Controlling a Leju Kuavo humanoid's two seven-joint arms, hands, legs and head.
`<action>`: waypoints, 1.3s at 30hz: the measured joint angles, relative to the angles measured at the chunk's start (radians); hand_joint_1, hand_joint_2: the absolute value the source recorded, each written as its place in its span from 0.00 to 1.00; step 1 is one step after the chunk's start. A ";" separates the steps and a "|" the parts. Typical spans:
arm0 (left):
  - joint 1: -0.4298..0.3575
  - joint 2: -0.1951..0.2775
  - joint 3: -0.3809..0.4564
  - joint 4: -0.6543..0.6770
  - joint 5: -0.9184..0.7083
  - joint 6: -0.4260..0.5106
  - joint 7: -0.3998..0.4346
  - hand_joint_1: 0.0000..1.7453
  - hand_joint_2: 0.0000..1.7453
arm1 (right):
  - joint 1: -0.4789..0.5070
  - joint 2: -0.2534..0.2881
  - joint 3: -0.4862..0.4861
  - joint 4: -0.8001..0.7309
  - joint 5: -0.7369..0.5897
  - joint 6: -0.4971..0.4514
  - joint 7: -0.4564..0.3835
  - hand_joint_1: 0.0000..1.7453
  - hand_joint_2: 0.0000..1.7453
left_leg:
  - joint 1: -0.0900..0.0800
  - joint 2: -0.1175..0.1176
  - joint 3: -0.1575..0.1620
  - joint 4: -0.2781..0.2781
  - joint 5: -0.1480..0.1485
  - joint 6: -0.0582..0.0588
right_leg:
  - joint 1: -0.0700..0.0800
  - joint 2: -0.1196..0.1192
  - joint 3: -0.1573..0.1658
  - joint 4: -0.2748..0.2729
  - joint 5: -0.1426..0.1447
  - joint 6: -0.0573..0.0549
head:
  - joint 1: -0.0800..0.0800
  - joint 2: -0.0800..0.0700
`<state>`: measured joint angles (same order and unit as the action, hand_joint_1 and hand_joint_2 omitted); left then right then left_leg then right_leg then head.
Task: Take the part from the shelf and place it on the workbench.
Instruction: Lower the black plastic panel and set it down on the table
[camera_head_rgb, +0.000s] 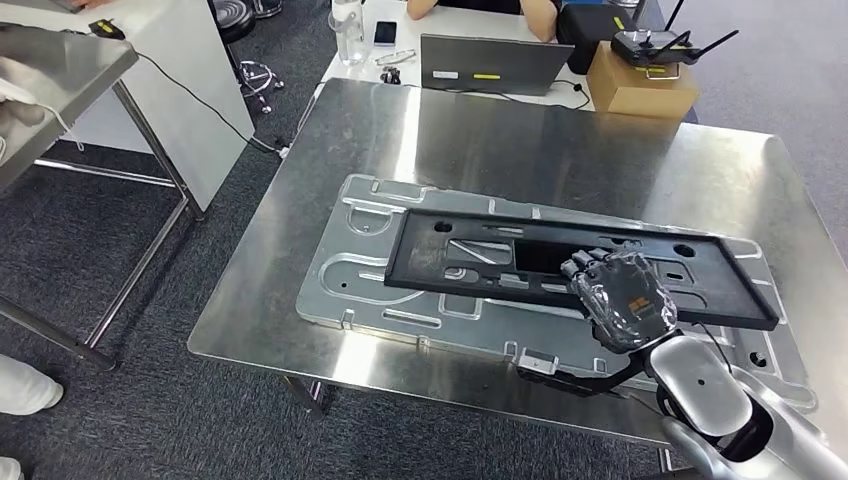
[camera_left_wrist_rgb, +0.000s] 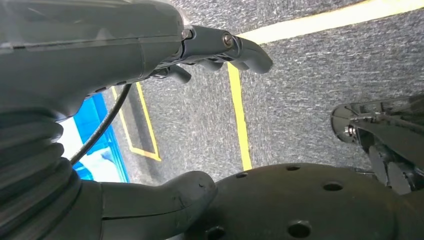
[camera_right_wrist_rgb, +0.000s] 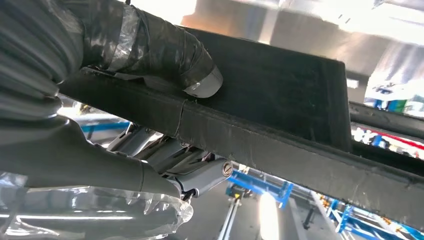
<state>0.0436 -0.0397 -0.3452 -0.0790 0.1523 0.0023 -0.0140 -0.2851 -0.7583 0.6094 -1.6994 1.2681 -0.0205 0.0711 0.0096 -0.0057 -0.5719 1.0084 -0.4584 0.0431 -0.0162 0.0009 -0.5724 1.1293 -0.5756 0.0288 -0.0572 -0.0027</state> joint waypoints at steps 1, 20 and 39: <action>0.000 0.000 0.000 0.000 0.001 0.000 0.000 0.00 1.00 | 0.004 -0.002 -0.004 -0.001 0.000 0.000 0.000 0.97 1.00 | 0.000 0.000 0.005 -0.001 -0.005 0.004 | 0.000 0.000 -0.043 0.070 -0.024 0.002 | 0.000 0.000; -0.005 0.001 -0.002 0.000 0.028 0.011 -0.005 0.00 1.00 | 0.041 -0.002 -0.035 -0.003 -0.009 0.008 -0.015 0.97 1.00 | -0.006 -0.001 -0.112 0.258 -0.110 -0.043 | 0.007 0.000 0.015 -0.098 0.081 -0.055 | 0.000 0.000; -0.010 0.000 -0.015 0.002 0.050 0.010 -0.012 0.00 0.00 | 0.089 0.078 -0.009 0.064 -0.053 0.018 -0.036 0.00 0.00 | -0.017 -0.004 -0.032 0.021 0.007 -0.015 | 0.014 -0.001 0.047 -0.108 0.048 -0.038 | 0.001 0.000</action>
<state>0.0335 -0.0393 -0.3605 -0.0774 0.2027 0.0122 -0.0265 -0.1964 -0.6803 0.5999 -1.6352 1.2151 -0.0027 0.0354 -0.0078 -0.0095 -0.6038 1.0290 -0.4516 0.0281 -0.0026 0.0001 -0.5256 1.0217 -0.5279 -0.0091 -0.0565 -0.0027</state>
